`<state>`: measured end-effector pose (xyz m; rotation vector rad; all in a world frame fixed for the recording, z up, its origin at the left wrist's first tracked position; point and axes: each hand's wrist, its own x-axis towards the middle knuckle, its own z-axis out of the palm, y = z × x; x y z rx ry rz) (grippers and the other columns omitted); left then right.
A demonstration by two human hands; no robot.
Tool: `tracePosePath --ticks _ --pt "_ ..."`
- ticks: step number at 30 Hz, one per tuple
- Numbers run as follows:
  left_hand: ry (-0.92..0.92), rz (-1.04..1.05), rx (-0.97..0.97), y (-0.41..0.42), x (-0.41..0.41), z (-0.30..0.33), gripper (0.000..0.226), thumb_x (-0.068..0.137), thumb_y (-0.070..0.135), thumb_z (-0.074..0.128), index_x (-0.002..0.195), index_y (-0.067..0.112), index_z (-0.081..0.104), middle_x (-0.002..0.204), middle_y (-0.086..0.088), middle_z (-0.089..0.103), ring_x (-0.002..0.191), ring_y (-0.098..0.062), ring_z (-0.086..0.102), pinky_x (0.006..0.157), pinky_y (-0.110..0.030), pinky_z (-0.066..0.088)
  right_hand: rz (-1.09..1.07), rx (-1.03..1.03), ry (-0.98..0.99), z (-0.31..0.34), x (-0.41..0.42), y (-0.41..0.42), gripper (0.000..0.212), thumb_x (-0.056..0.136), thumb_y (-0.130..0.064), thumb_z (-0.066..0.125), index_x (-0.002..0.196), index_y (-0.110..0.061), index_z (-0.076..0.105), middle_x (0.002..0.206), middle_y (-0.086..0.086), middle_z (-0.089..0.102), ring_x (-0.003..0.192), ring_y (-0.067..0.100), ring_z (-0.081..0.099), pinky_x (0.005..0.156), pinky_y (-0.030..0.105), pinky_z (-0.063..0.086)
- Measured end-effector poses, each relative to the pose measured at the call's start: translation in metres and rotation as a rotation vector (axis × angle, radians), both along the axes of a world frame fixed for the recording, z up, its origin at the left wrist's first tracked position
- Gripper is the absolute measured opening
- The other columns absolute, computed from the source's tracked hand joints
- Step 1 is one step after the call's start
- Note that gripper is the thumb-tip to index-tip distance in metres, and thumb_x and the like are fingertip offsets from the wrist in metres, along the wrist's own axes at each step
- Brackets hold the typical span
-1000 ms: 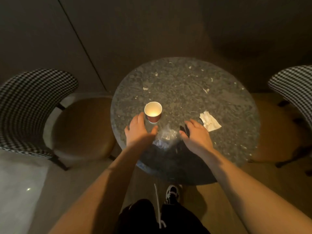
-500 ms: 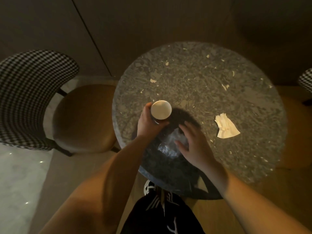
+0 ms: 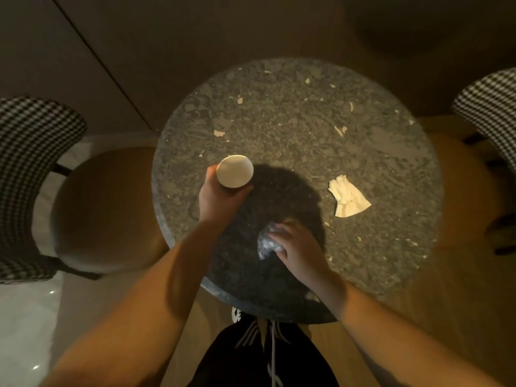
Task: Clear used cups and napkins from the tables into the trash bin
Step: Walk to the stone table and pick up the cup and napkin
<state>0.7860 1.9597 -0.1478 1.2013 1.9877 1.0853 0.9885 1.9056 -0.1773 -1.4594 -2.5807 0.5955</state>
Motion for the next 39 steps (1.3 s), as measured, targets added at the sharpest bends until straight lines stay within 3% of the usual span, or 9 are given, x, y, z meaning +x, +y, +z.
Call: tracePosePath --ticks 7,11,16,19,21,24,29,35,39 --pt "-0.001 -0.164 -0.016 0.022 0.034 0.013 0.069 0.06 0.033 0.088 0.116 0.017 0.051 0.101 0.002 0.064 0.095 -0.023 0.064 0.079 -0.046 0.053 -0.462 0.091 0.323 0.039 0.064 0.039 0.038 0.08 -0.012 0.07 0.117 -0.012 0.063 0.122 0.01 0.058 0.116 0.026 0.052 0.1 0.038 0.042" --pt "-0.016 -0.216 0.008 0.036 0.052 0.011 0.068 0.06 0.035 0.088 0.115 0.021 0.05 0.1 0.006 0.064 0.095 -0.02 0.064 0.078 -0.037 0.053 -0.621 -0.014 0.151 0.046 0.113 0.073 0.049 0.082 -0.025 0.068 0.128 -0.013 0.055 0.131 0.016 0.047 0.121 0.037 0.043 0.103 0.04 0.037" --pt "-0.032 -0.252 -0.007 0.048 0.06 0.003 0.069 0.058 0.038 0.086 0.115 0.027 0.049 0.099 0.011 0.062 0.095 -0.017 0.063 0.077 -0.036 0.054 -0.505 -0.051 -0.13 0.024 0.1 0.096 0.093 0.077 -0.056 0.065 0.149 -0.016 0.022 0.157 0.02 0.009 0.144 0.036 0.009 0.117 0.046 0.012" --pt "-0.03 -0.247 -0.01 0.052 0.06 0.001 0.068 0.058 0.038 0.087 0.114 0.028 0.05 0.095 0.014 0.061 0.092 -0.015 0.063 0.076 -0.032 0.053 -0.452 -0.079 -0.116 0.013 0.097 0.1 0.106 0.073 -0.061 0.066 0.151 -0.027 0.003 0.159 0.012 -0.007 0.146 0.031 -0.007 0.117 0.046 0.0" --pt "-0.016 -0.248 0.0 0.054 0.06 0.0 0.07 0.059 0.037 0.087 0.117 0.026 0.05 0.094 0.016 0.059 0.091 -0.014 0.063 0.076 -0.031 0.052 -0.415 -0.121 -0.111 0.007 0.097 0.1 0.102 0.074 -0.061 0.065 0.15 -0.033 0.004 0.159 0.011 -0.006 0.146 0.032 -0.004 0.118 0.048 0.003" --pt "-0.009 -0.247 -0.005 0.057 0.062 -0.002 0.074 0.06 0.036 0.087 0.122 0.025 0.049 0.098 0.013 0.059 0.095 -0.014 0.061 0.078 -0.029 0.05 -0.403 -0.102 -0.162 -0.003 0.099 0.096 0.083 0.081 -0.058 0.059 0.148 -0.023 0.025 0.157 0.01 0.015 0.145 0.031 0.01 0.118 0.045 0.014" --pt "-0.003 -0.263 -0.026 0.058 0.066 -0.004 0.07 0.06 0.036 0.086 0.118 0.025 0.05 0.097 0.013 0.059 0.095 -0.016 0.063 0.078 -0.032 0.052 -0.421 0.085 -0.183 -0.007 0.104 0.092 0.045 0.084 -0.02 0.061 0.129 -0.021 0.054 0.13 0.011 0.051 0.12 0.033 0.043 0.093 0.042 0.036" --pt "0.032 -0.296 -0.021 0.06 0.078 0.009 0.071 0.059 0.037 0.086 0.119 0.025 0.05 0.098 0.012 0.061 0.092 -0.012 0.062 0.071 -0.024 0.048 -0.618 0.006 -0.017 0.011 0.115 0.099 0.027 0.088 -0.011 0.056 0.113 -0.007 0.063 0.112 0.015 0.058 0.108 0.033 0.051 0.088 0.039 0.043" --pt "0.02 -0.365 -0.01 0.063 0.099 0.029 0.069 0.06 0.035 0.087 0.117 0.022 0.051 0.099 0.008 0.062 0.093 -0.016 0.062 0.075 -0.031 0.051 -0.801 0.091 0.217 0.042 0.133 0.085 0.022 0.08 -0.005 0.055 0.099 -0.003 0.066 0.1 0.02 0.061 0.097 0.036 0.056 0.078 0.033 0.037"
